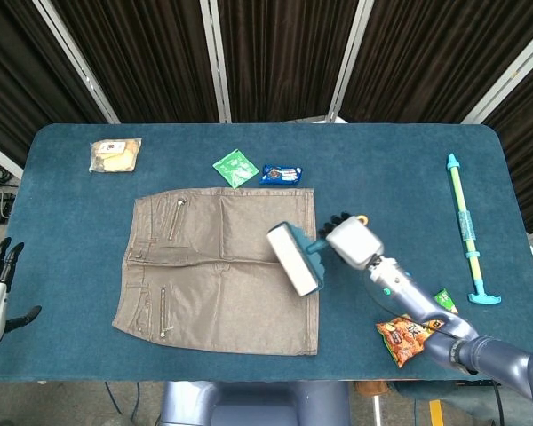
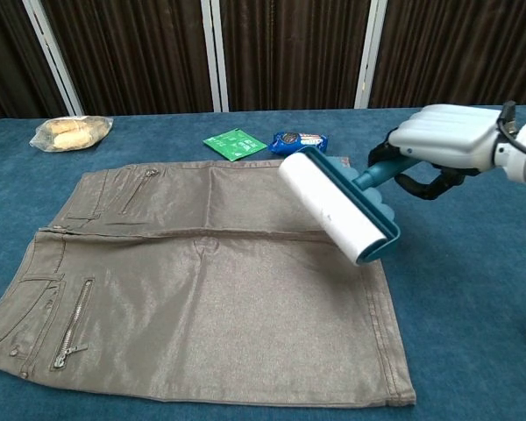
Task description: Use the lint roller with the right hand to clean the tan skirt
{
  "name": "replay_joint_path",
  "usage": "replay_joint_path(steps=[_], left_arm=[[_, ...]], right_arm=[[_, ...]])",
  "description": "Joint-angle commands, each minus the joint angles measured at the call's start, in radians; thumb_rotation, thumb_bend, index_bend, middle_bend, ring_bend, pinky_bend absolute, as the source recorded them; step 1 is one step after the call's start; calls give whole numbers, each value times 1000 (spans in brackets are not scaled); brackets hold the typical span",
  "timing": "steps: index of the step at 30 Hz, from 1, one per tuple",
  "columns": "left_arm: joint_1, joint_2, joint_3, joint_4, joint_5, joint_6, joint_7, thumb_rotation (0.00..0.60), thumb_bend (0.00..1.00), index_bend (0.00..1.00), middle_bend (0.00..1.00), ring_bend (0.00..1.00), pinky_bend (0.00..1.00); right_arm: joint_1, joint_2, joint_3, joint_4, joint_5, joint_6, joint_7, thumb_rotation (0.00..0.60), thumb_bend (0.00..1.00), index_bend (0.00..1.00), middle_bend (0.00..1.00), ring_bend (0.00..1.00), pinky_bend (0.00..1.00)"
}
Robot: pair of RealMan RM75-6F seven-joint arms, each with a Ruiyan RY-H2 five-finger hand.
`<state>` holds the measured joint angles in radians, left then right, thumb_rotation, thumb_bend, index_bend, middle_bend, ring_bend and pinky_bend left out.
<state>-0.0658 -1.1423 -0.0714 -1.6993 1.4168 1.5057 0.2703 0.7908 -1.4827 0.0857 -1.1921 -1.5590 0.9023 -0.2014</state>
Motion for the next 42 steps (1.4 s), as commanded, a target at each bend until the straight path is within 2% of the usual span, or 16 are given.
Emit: replay_joint_path(steps=[1, 5, 13, 23, 32, 42], left_arm=[[-1, 4, 0, 1, -2, -4, -7, 600, 0, 0, 0, 0, 0], [-3, 13, -1, 3, -9, -12, -30, 600, 0, 0, 0, 0, 0], [-5, 27, -4, 1, -19, -21, -62, 600, 0, 0, 0, 0, 0], [-4, 37, -5, -3, -20, -21, -80, 600, 0, 0, 0, 0, 0], [-7, 37, -5, -5, -26, -27, -80, 600, 0, 0, 0, 0, 0], [-11, 31, 4, -17, -13, -28, -59, 600, 0, 0, 0, 0, 0]], right_arm=[[58, -32, 33, -151, 70, -86, -240, 600, 818, 398, 418, 286, 356], [84, -95, 42, -204, 122, -117, -374, 600, 865, 399, 418, 289, 357], [122, -168, 47, -265, 196, -141, -518, 600, 879, 399, 418, 291, 358], [141, -241, 12, -236, 252, -120, -667, 600, 879, 400, 418, 294, 361], [113, -182, -25, -131, 206, -47, -697, 600, 879, 402, 418, 295, 363], [60, -70, -58, -2, 181, -7, -616, 600, 878, 402, 418, 295, 362]])
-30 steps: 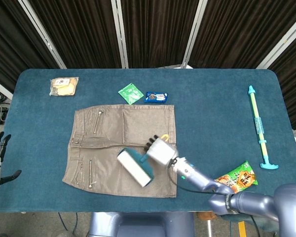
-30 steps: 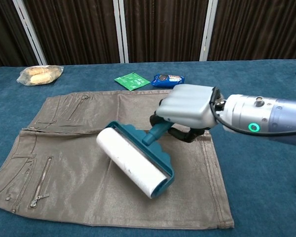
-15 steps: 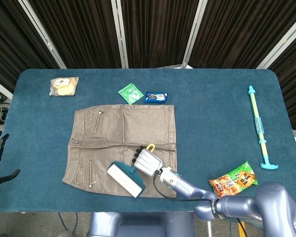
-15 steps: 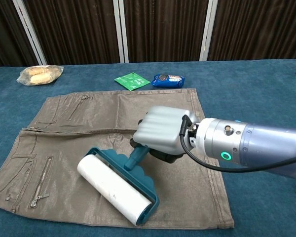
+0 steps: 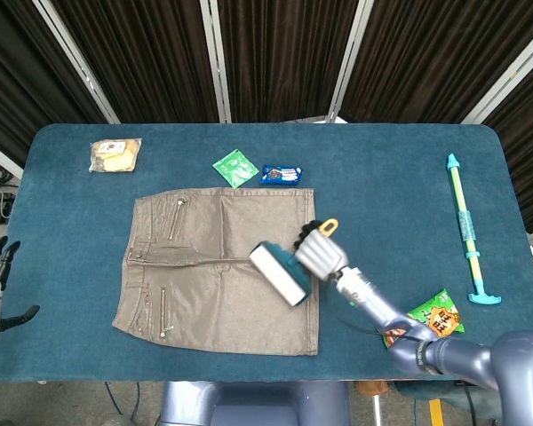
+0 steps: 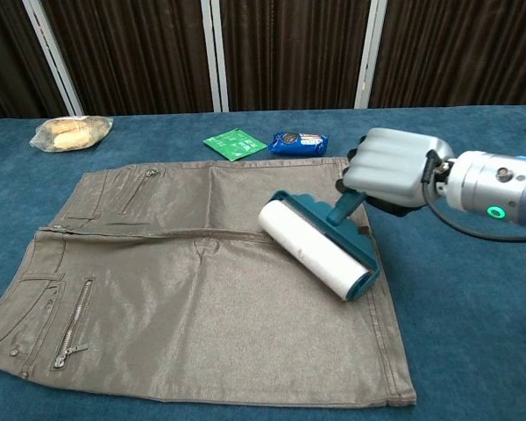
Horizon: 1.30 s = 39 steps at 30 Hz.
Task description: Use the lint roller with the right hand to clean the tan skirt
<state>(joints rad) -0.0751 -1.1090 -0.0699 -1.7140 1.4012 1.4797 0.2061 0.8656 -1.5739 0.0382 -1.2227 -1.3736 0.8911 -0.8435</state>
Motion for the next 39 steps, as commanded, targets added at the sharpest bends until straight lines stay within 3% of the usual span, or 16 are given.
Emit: replay_joint_path(steps=[1, 6, 14, 27, 34, 39], left_arm=[[-2, -3, 3, -3, 3, -2, 8, 600, 0, 0, 0, 0, 0], [-3, -7, 5, -8, 9, 2, 16, 600, 0, 0, 0, 0, 0], [-3, -4, 6, -9, 8, 1, 13, 600, 0, 0, 0, 0, 0], [-3, 7, 3, 0, -2, -4, -16, 600, 0, 0, 0, 0, 0], [-2, 12, 3, 1, -1, -3, -31, 600, 0, 0, 0, 0, 0], [-1, 16, 4, 4, -1, -4, -41, 600, 0, 0, 0, 0, 0]], right_arm=[[-18, 26, -12, 36, -5, 3, 33, 600, 878, 402, 418, 295, 363], [-26, 37, -22, 37, -23, 7, 61, 600, 878, 403, 418, 295, 362], [-14, 10, -17, -61, -46, 6, 37, 600, 878, 403, 418, 295, 363], [35, -90, -6, -224, -36, -40, -145, 600, 879, 404, 420, 296, 367], [44, -146, 0, -224, -5, -48, -200, 600, 879, 404, 422, 298, 371], [36, -132, 3, -192, 18, -36, -216, 600, 880, 407, 422, 299, 373]])
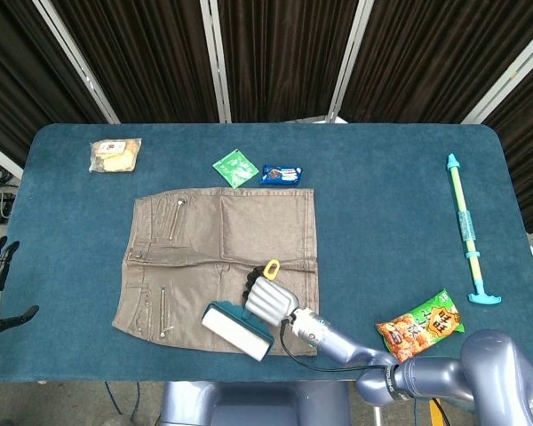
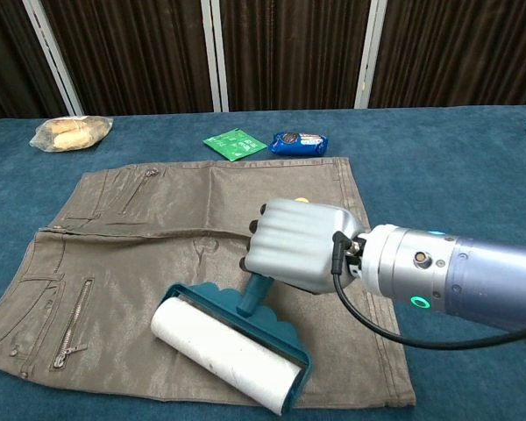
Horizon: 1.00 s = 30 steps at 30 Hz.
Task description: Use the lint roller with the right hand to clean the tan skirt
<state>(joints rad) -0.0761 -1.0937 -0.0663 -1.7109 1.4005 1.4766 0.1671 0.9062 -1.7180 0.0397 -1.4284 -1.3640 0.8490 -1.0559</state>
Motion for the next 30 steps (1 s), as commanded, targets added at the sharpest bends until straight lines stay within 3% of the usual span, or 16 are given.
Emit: replay_joint_path(steps=[1, 18, 30], left_arm=[[0, 1, 1, 1, 0, -1, -2, 600, 0, 0, 0, 0, 0], [-4, -11, 6, -13, 8, -1, 31, 600, 0, 0, 0, 0, 0], [-8, -18, 6, -13, 4, -5, 46, 600, 0, 0, 0, 0, 0]], right_arm=[[-7, 18, 2, 21, 12, 9, -3, 600, 880, 407, 422, 299, 374], [-71, 165, -2, 209, 67, 38, 121, 600, 881, 408, 423, 299, 373], [-57, 141, -21, 106, -3, 51, 123, 600, 881, 409, 426, 301, 376]])
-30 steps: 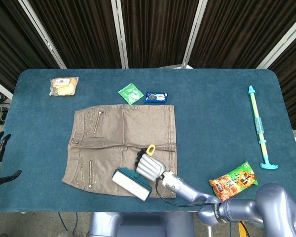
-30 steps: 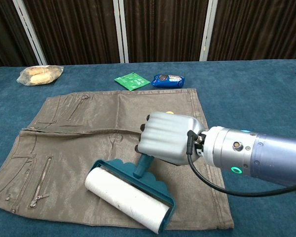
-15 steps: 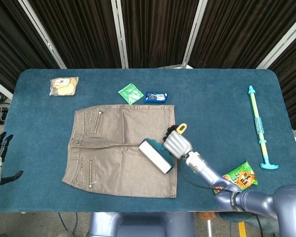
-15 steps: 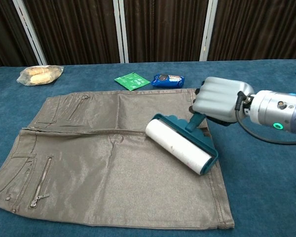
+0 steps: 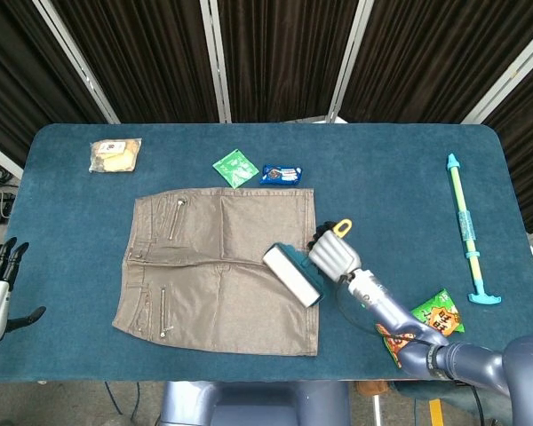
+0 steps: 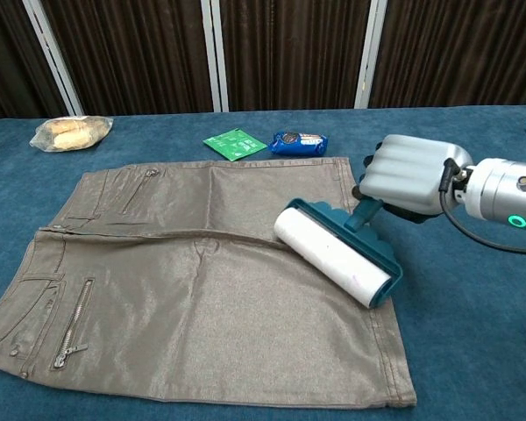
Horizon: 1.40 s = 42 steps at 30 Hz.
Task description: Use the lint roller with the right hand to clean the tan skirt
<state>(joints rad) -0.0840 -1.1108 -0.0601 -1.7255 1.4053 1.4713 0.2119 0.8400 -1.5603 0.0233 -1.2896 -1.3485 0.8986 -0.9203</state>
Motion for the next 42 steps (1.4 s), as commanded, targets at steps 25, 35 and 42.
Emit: replay_joint_path(steps=[25, 35, 42], left_arm=[[3, 3, -2, 19, -12, -2, -24, 600, 0, 0, 0, 0, 0], [2, -10, 1, 13, -8, 1, 5, 600, 0, 0, 0, 0, 0], [-1, -18, 3, 9, -10, -2, 26, 600, 0, 0, 0, 0, 0]], right_arm=[[36, -118, 10, -98, 52, 12, -197, 600, 881, 410, 428, 306, 378], [-21, -1, -25, 70, 13, 46, -45, 600, 882, 410, 429, 306, 378], [-73, 16, -11, 190, 71, 40, 80, 600, 881, 410, 429, 305, 378]])
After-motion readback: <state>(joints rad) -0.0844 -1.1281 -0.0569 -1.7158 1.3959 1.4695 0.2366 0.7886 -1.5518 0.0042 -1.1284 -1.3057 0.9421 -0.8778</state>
